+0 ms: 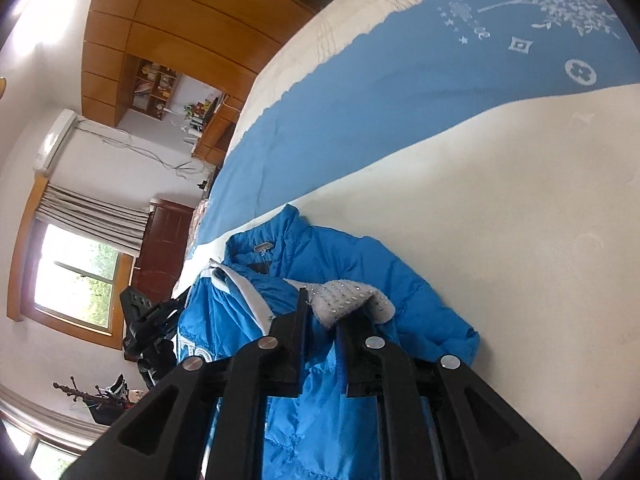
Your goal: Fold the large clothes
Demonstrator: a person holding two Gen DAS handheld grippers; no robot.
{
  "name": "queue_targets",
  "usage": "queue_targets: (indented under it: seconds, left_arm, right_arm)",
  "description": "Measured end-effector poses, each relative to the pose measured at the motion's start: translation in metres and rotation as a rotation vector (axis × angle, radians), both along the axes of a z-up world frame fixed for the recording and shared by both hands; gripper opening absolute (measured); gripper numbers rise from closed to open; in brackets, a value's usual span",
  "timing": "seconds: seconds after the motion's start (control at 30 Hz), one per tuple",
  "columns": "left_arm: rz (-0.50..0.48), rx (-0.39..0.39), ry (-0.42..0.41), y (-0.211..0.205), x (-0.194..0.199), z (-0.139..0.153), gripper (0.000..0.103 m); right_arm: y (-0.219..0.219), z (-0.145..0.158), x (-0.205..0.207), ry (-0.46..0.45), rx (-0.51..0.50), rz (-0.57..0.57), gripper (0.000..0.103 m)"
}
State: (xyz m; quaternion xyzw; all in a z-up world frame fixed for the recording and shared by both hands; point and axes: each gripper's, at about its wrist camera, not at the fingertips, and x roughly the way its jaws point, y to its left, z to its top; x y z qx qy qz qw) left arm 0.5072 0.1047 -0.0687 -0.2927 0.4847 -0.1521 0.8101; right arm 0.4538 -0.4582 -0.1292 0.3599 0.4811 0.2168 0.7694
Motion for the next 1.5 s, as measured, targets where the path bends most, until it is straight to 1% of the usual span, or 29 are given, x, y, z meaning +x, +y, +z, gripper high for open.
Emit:
queue_targets:
  seconds: [0.1, 0.17, 0.23, 0.27, 0.3, 0.37, 0.4, 0.5, 0.57, 0.6, 0.63, 0.67, 0.7, 0.73, 0.77, 0.83, 0.9, 0.93, 1.0, 1.07, 1.1, 1.13, 1.2, 1.27, 1.33, 1.37, 1.4, 1.43, 1.5]
  left_arm:
    - [-0.021, -0.034, 0.002, 0.005, -0.007, 0.008, 0.025]
    - [-0.051, -0.068, -0.011, 0.009, -0.015, 0.017, 0.043]
    - [-0.085, -0.073, -0.044, 0.014, -0.029, 0.029, 0.052]
    - [-0.108, -0.062, -0.070, 0.016, -0.040, 0.036, 0.053]
    - [-0.112, -0.036, -0.083, 0.019, -0.050, 0.041, 0.053]
    - [-0.107, 0.063, -0.101, 0.020, -0.069, 0.046, 0.054]
    - [-0.098, 0.142, -0.107, 0.019, -0.080, 0.045, 0.055]
    - [-0.061, 0.325, -0.099, 0.015, -0.099, 0.033, 0.055]
    - [-0.058, 0.365, -0.093, 0.011, -0.105, 0.024, 0.055]
    - [-0.068, 0.372, -0.095, 0.008, -0.108, 0.020, 0.054]
    - [-0.073, 0.380, -0.099, 0.004, -0.108, 0.018, 0.051]
    - [-0.079, 0.395, -0.111, 0.000, -0.110, 0.019, 0.042]
    - [-0.083, 0.417, -0.120, -0.005, -0.112, 0.019, 0.041]
    - [-0.076, 0.457, -0.131, -0.011, -0.112, 0.020, 0.034]
    - [-0.077, 0.473, -0.146, -0.015, -0.113, 0.021, 0.018]
    - [-0.048, 0.458, -0.173, -0.014, -0.114, 0.026, 0.012]
    - [0.007, 0.435, -0.227, -0.010, -0.115, 0.036, 0.010]
    - [0.022, 0.433, -0.233, -0.008, -0.115, 0.037, 0.010]
    - [0.023, 0.453, -0.194, -0.007, -0.108, 0.028, 0.010]
    - [-0.002, 0.478, -0.129, -0.008, -0.098, 0.004, 0.013]
    - [-0.013, 0.483, -0.120, -0.008, -0.096, -0.004, 0.014]
    - [-0.017, 0.496, -0.135, -0.010, -0.097, -0.010, 0.014]
    - [-0.016, 0.520, -0.149, -0.014, -0.100, -0.011, 0.015]
    - [-0.008, 0.528, -0.138, -0.015, -0.101, -0.011, 0.016]
    - [0.003, 0.534, -0.116, -0.015, -0.100, -0.003, 0.018]
    - [0.014, 0.538, -0.111, -0.010, -0.102, 0.002, 0.021]
    - [0.050, 0.544, -0.120, -0.006, -0.107, 0.015, 0.023]
    - [0.075, 0.539, -0.148, -0.004, -0.114, 0.025, 0.022]
    - [0.115, 0.526, -0.255, -0.007, -0.131, 0.056, 0.025]
  right_arm:
    - [-0.003, 0.008, -0.011, -0.023, 0.013, 0.022, 0.024]
    - [-0.004, 0.016, -0.022, -0.055, 0.002, 0.039, 0.034]
    - [-0.008, 0.028, -0.033, -0.096, -0.047, 0.025, 0.064]
    - [-0.010, 0.033, -0.040, -0.121, -0.080, 0.017, 0.064]
    - [-0.010, 0.039, -0.050, -0.151, -0.113, 0.028, 0.064]
    - [-0.008, 0.038, -0.060, -0.148, -0.139, 0.050, 0.062]
    - [-0.005, 0.036, -0.063, -0.141, -0.154, 0.057, 0.062]
    - [0.009, 0.024, -0.071, -0.115, -0.234, 0.082, 0.059]
    - [0.018, 0.015, -0.073, -0.097, -0.269, 0.091, 0.049]
    - [0.020, 0.011, -0.074, -0.095, -0.287, 0.086, 0.042]
    - [0.023, 0.008, -0.075, -0.098, -0.311, 0.066, 0.034]
    - [0.025, 0.009, -0.075, -0.103, -0.322, 0.058, 0.031]
    - [0.027, 0.011, -0.076, -0.111, -0.328, 0.051, 0.022]
    - [0.028, 0.013, -0.076, -0.115, -0.331, 0.046, 0.014]
    - [0.029, 0.017, -0.077, -0.124, -0.331, 0.036, 0.012]
    - [0.029, 0.025, -0.078, -0.145, -0.329, 0.012, 0.009]
    - [0.025, 0.032, -0.077, -0.160, -0.310, -0.025, 0.008]
    - [0.023, 0.032, -0.075, -0.156, -0.313, -0.041, 0.008]
    - [0.022, 0.019, -0.067, -0.099, -0.343, -0.056, 0.008]
    - [0.025, -0.001, -0.060, -0.041, -0.358, -0.045, 0.008]
    - [0.027, -0.010, -0.059, -0.035, -0.356, -0.042, 0.009]
    - [0.029, -0.016, -0.060, -0.034, -0.359, -0.043, 0.010]
    - [0.033, -0.021, -0.063, -0.037, -0.376, -0.057, 0.010]
    - [0.037, -0.019, -0.064, -0.040, -0.410, -0.068, 0.011]
    - [0.037, -0.012, -0.067, -0.044, -0.423, -0.093, 0.012]
    - [0.035, -0.005, -0.073, -0.054, -0.422, -0.121, 0.013]
    - [0.034, 0.002, -0.079, -0.072, -0.428, -0.142, 0.017]
    - [0.033, 0.011, -0.087, -0.104, -0.454, -0.169, 0.018]
    - [0.043, 0.036, -0.107, -0.191, -0.531, -0.213, 0.017]
